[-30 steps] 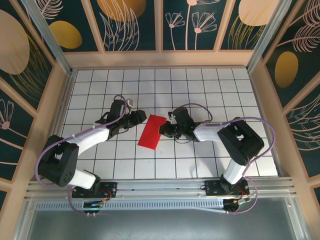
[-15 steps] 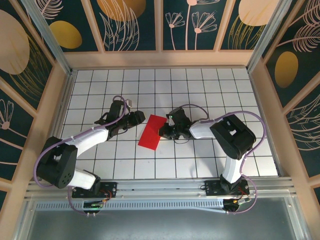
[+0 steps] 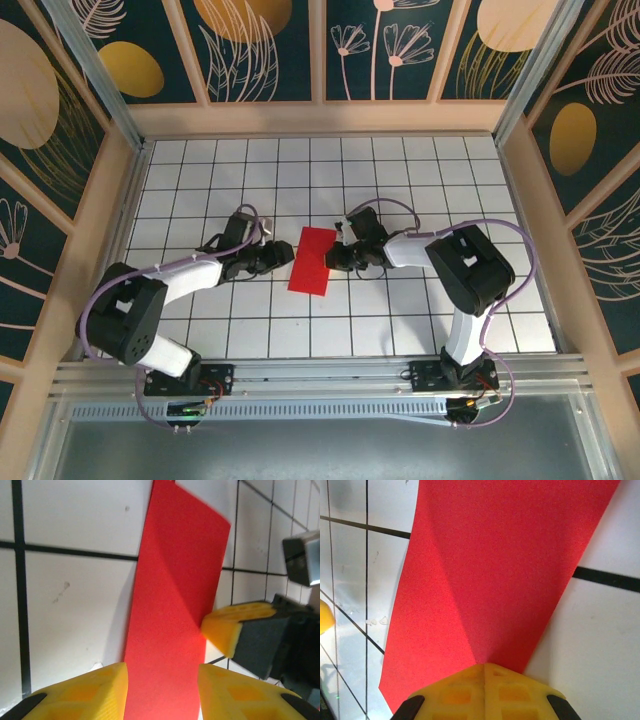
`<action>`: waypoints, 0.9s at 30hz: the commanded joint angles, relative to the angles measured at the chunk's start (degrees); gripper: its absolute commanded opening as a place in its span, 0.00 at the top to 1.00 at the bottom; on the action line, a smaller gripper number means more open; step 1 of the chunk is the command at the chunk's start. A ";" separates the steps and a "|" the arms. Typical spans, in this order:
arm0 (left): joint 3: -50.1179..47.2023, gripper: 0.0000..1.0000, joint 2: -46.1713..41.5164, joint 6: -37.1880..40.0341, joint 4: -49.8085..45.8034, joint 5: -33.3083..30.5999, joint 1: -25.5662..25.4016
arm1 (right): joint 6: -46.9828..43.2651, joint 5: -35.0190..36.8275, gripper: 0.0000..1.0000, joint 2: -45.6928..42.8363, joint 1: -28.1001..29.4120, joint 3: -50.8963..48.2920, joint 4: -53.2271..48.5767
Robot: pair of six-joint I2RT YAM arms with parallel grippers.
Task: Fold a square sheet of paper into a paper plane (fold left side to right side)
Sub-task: Rotate the paper at the center of the table.
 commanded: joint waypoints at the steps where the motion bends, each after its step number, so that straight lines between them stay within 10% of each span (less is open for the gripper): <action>1: 0.11 0.59 1.81 -1.13 0.09 1.81 -1.26 | -7.90 4.92 1.00 1.44 -0.99 0.53 -9.47; 27: 6.67 0.63 11.14 -0.31 -1.61 -0.11 -4.61 | -12.78 5.89 1.00 1.98 -0.99 1.65 -11.12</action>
